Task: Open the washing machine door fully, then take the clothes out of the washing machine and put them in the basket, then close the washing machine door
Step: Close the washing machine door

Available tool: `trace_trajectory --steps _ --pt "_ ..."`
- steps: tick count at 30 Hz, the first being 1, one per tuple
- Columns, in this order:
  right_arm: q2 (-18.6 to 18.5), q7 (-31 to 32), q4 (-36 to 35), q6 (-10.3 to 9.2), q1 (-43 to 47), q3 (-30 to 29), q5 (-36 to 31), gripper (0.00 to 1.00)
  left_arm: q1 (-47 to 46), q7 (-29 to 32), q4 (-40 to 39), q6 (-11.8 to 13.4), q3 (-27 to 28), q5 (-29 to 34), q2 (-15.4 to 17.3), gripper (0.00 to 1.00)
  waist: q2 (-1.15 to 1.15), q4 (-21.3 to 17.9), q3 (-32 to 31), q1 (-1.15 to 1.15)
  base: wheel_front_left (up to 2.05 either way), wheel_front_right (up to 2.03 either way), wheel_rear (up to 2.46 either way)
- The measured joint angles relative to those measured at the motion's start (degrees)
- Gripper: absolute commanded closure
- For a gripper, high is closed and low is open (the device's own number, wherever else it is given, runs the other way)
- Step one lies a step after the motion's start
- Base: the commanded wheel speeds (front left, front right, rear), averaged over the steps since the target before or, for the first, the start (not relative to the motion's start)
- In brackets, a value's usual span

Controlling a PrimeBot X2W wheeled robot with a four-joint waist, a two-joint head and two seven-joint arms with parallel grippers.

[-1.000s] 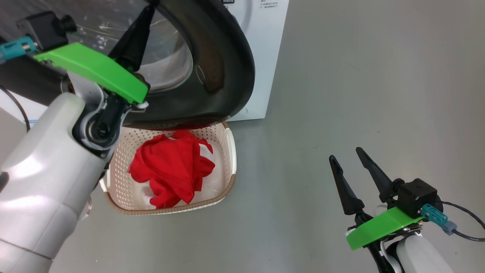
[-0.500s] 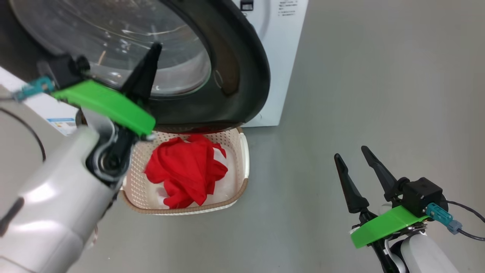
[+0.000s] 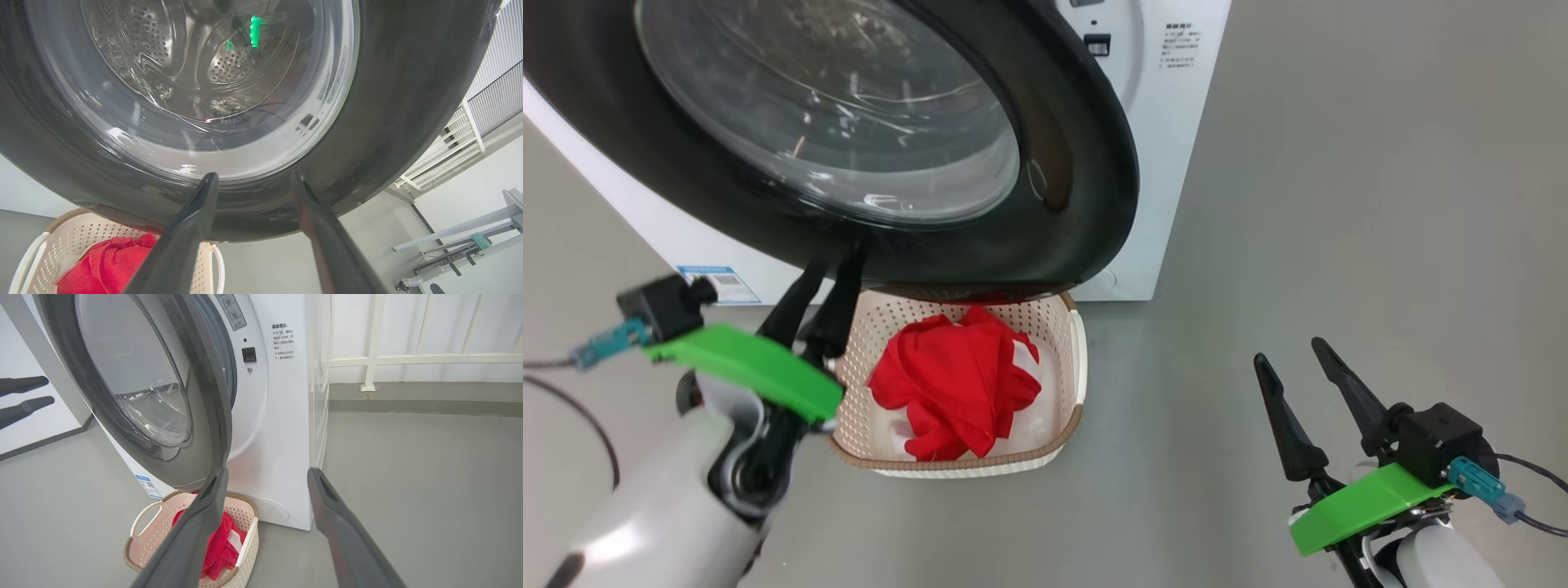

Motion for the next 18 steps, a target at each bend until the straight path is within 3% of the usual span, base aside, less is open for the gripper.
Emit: trace_trajectory --steps 18 --pt "-0.9 0.0 -0.1 0.00 4.8 -1.6 0.2 0.00 23.6 0.0 -5.5 0.0 20.4 21.4 -1.6 0.00 0.00 -1.9 -4.2 0.00 0.00 0.00 0.00"
